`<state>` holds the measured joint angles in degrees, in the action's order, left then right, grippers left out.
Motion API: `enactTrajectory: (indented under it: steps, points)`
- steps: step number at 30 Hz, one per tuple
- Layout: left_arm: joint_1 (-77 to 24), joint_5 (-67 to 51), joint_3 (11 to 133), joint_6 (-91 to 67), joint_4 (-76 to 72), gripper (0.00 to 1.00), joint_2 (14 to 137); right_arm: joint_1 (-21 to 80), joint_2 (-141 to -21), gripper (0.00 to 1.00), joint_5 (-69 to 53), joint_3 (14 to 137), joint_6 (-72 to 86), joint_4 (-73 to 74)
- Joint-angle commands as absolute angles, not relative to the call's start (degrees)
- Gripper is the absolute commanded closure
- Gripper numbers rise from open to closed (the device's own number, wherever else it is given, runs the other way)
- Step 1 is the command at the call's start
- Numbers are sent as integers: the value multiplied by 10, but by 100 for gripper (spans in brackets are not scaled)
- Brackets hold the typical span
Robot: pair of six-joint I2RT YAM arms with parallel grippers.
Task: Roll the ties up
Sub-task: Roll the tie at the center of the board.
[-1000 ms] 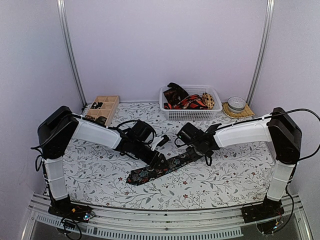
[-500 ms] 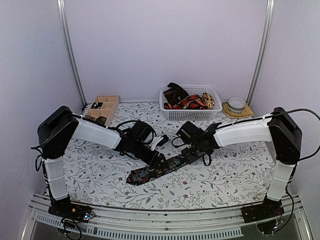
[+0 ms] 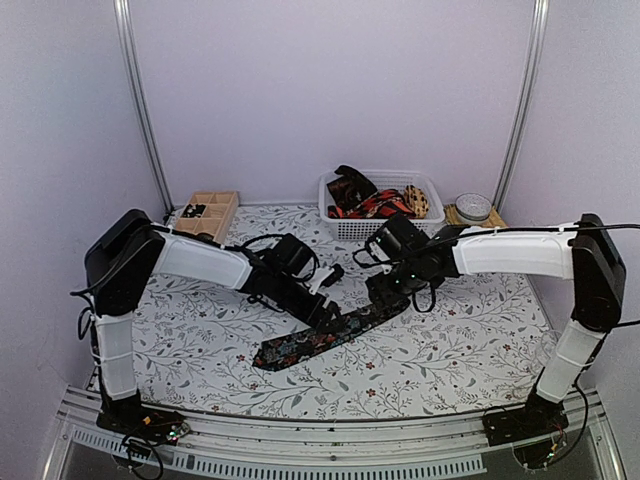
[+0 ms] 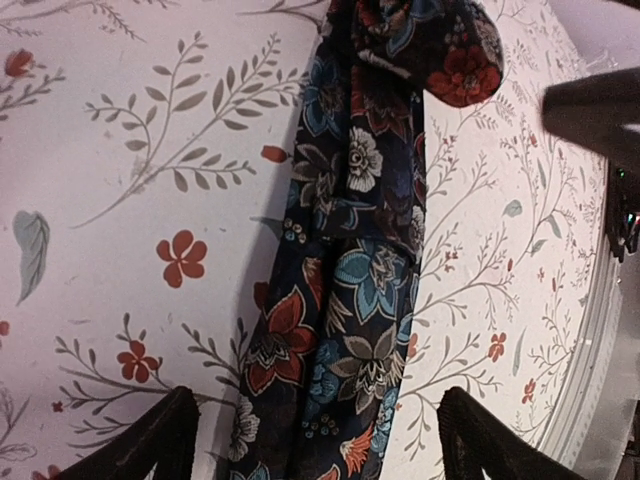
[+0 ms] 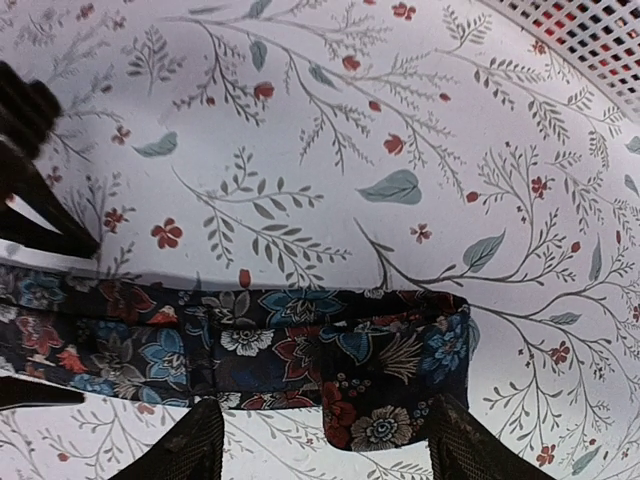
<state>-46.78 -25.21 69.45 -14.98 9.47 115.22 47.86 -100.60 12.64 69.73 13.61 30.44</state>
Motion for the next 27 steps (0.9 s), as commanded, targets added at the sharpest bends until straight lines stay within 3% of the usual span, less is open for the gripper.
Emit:
enactTrajectory:
  steps: [1, 13, 21, 27]
  points:
    - [-463, -237, 744, -137, 149, 16, 1182, 438, -881, 30, 36, 706, 152, 289]
    - [-463, -241, 957, -107, 217, 7, 1277, 274, -838, 27, -191, 605, 199, 197]
    - [-463, -281, 1041, -97, 225, 0, 1336, 207, -921, 21, -343, 560, 223, 106]
    - [-468, -291, 1076, -80, 232, 0, 1370, 197, -1008, 21, -382, 578, 229, 81]
